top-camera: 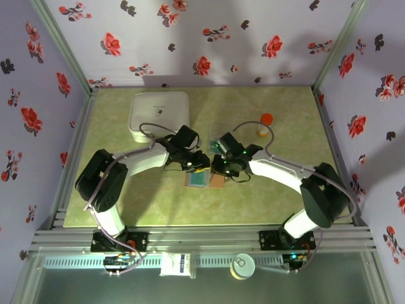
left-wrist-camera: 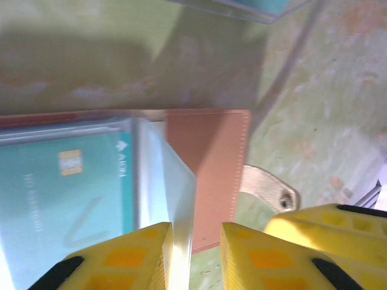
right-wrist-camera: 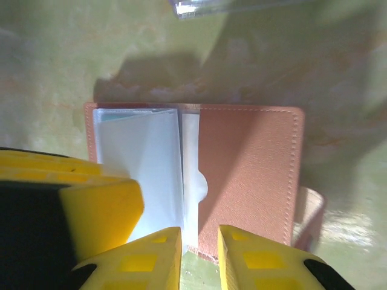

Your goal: Take the credit cards out of the card holder

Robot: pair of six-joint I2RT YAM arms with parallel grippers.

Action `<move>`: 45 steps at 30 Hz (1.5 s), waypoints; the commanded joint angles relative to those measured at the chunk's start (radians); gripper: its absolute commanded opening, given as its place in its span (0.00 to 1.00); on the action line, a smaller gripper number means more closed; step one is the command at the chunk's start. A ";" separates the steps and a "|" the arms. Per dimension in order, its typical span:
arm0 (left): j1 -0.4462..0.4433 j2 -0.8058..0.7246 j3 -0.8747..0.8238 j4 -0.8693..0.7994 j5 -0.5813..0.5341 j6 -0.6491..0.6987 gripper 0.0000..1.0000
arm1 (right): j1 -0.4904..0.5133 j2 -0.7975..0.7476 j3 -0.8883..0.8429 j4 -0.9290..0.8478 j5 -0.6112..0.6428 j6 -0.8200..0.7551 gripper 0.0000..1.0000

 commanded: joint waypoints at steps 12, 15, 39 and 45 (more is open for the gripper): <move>-0.059 0.138 0.133 -0.024 0.017 -0.012 0.36 | -0.062 -0.225 -0.072 -0.135 0.098 -0.037 0.31; -0.061 0.153 0.150 -0.024 0.025 -0.005 0.40 | -0.062 -0.228 -0.074 -0.130 0.087 -0.029 0.32; 0.119 -0.063 -0.071 -0.106 -0.062 0.117 0.31 | 0.007 0.022 0.079 0.012 -0.065 0.008 0.33; 0.128 -0.044 -0.143 -0.058 -0.031 0.104 0.31 | 0.024 0.097 0.130 0.039 -0.093 0.010 0.33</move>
